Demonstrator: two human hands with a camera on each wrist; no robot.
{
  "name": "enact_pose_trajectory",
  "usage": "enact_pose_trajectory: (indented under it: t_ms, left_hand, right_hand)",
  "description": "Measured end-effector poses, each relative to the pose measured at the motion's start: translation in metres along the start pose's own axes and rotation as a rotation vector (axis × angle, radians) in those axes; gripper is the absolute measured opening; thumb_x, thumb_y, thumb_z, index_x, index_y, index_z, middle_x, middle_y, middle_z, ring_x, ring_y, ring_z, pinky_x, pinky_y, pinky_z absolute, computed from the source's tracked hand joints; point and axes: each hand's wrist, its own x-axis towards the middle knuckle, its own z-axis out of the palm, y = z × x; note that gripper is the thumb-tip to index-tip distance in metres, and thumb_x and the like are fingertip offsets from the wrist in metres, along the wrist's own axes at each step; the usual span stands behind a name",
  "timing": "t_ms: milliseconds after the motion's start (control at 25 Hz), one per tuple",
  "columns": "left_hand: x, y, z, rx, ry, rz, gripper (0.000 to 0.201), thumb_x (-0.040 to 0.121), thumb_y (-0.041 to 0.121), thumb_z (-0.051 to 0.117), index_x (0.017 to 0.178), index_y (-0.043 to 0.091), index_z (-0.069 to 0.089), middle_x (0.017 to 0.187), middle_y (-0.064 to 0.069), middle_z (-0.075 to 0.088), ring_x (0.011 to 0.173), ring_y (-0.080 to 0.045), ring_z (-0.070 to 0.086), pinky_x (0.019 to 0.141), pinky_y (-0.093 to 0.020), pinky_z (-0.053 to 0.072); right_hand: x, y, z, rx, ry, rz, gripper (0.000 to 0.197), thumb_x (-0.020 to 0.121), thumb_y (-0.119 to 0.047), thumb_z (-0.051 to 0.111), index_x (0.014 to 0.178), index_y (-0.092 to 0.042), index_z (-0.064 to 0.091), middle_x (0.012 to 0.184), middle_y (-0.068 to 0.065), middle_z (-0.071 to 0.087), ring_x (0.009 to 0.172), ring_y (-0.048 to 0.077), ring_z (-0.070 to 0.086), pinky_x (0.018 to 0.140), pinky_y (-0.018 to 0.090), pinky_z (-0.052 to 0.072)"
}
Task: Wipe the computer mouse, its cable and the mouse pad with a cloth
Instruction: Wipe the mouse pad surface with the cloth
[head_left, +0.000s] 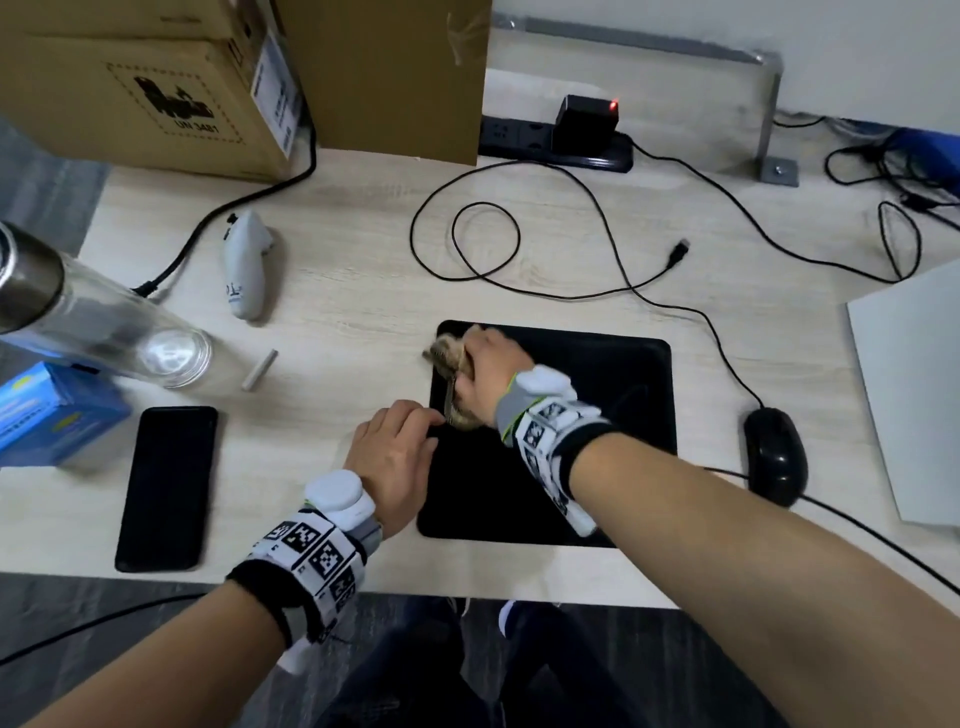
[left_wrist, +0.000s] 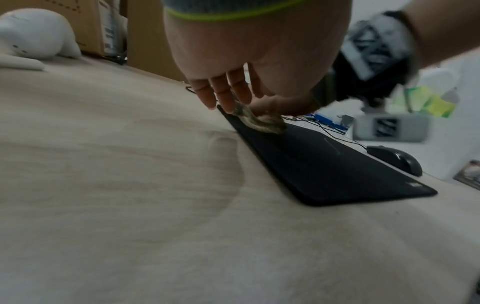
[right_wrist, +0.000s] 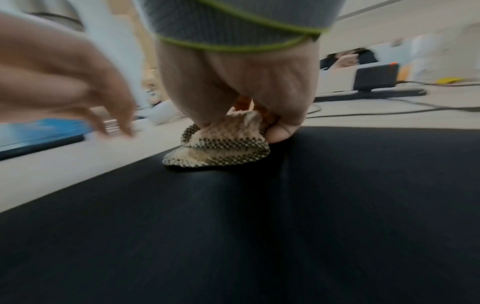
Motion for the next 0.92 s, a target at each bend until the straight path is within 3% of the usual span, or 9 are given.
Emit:
enact_pose_trajectory:
  t_ms: [80,200,280,400,520,640,800,920]
  left_hand:
    - [0.004,0.007,0.002,0.008,0.004,-0.023,0.025,0.089,0.024,0.039,0.101,0.016,0.059,0.098,-0.008,0.058,0.08,-0.031,0.053,0.067,-0.038,0.044]
    - [0.008,0.012,0.011,0.113,-0.135,0.077,0.023,0.088,0.027,0.041,0.088,0.017,0.062,0.089,-0.004,0.06,0.076,-0.032,0.055,0.065,-0.036,0.042]
    - [0.011,0.018,0.016,0.201,-0.212,0.15,0.024,0.086,0.028,0.044,0.083,0.016,0.064,0.087,-0.003,0.06,0.075,-0.03,0.056,0.063,-0.035,0.043]
    - [0.017,0.024,0.017,0.24,-0.249,0.115,0.023,0.08,0.029,0.045,0.08,0.017,0.064,0.085,-0.003,0.059,0.076,-0.029,0.056,0.062,-0.034,0.043]
    - [0.016,0.032,0.014,0.263,-0.296,0.065,0.022,0.078,0.035,0.05,0.081,0.019,0.065,0.087,-0.001,0.059,0.079,-0.027,0.056,0.063,-0.034,0.044]
    - [0.018,0.036,0.011,0.234,-0.321,0.061,0.026,0.071,0.029,0.069,0.094,0.016,0.067,0.098,-0.006,0.061,0.088,-0.032,0.058,0.069,-0.038,0.051]
    - [0.019,0.034,0.014,0.195,-0.402,0.003,0.073,0.067,0.025,0.079,0.132,0.008,0.049,0.132,-0.015,0.048,0.122,-0.037,0.045,0.094,-0.047,0.049]
    - [0.02,0.038,0.016,0.219,-0.418,-0.014,0.079,0.065,0.023,0.081,0.134,0.005,0.046,0.137,-0.019,0.043,0.127,-0.04,0.039,0.096,-0.05,0.047]
  right_hand:
    - [-0.06,0.005,0.016,0.013,-0.015,-0.173,0.053,0.078,-0.025,0.06,0.126,-0.007,0.049,0.114,0.015,0.056,0.095,0.038,0.057,0.077,0.039,0.045]
    - [-0.137,0.035,0.03,-0.056,-0.152,-0.449,0.053,0.065,-0.026,0.067,0.113,-0.009,0.056,0.101,0.011,0.061,0.081,0.033,0.059,0.069,0.037,0.048]
    - [-0.142,0.056,0.025,-0.104,-0.23,-0.521,0.048,0.064,-0.026,0.066,0.109,-0.011,0.057,0.097,0.011,0.061,0.079,0.033,0.06,0.069,0.037,0.049]
    - [-0.086,0.061,0.005,-0.083,-0.149,-0.409,0.041,0.069,-0.023,0.063,0.107,-0.01,0.054,0.093,0.015,0.059,0.078,0.037,0.06,0.066,0.038,0.046]
    - [-0.014,0.055,-0.023,-0.028,-0.021,-0.126,0.038,0.082,-0.025,0.058,0.116,-0.011,0.05,0.11,0.014,0.054,0.096,0.036,0.057,0.076,0.037,0.043]
    - [0.012,0.052,-0.041,0.018,-0.052,0.052,0.03,0.089,-0.027,0.052,0.115,-0.013,0.046,0.117,0.011,0.05,0.104,0.035,0.054,0.076,0.033,0.038]
    - [-0.041,0.054,-0.019,0.007,-0.054,-0.005,0.042,0.084,-0.027,0.057,0.122,-0.011,0.048,0.118,0.011,0.053,0.103,0.035,0.056,0.078,0.034,0.041]
    - [-0.113,0.061,0.004,0.02,-0.157,-0.195,0.045,0.079,-0.025,0.055,0.122,-0.011,0.05,0.116,0.011,0.055,0.101,0.035,0.055,0.083,0.038,0.041]
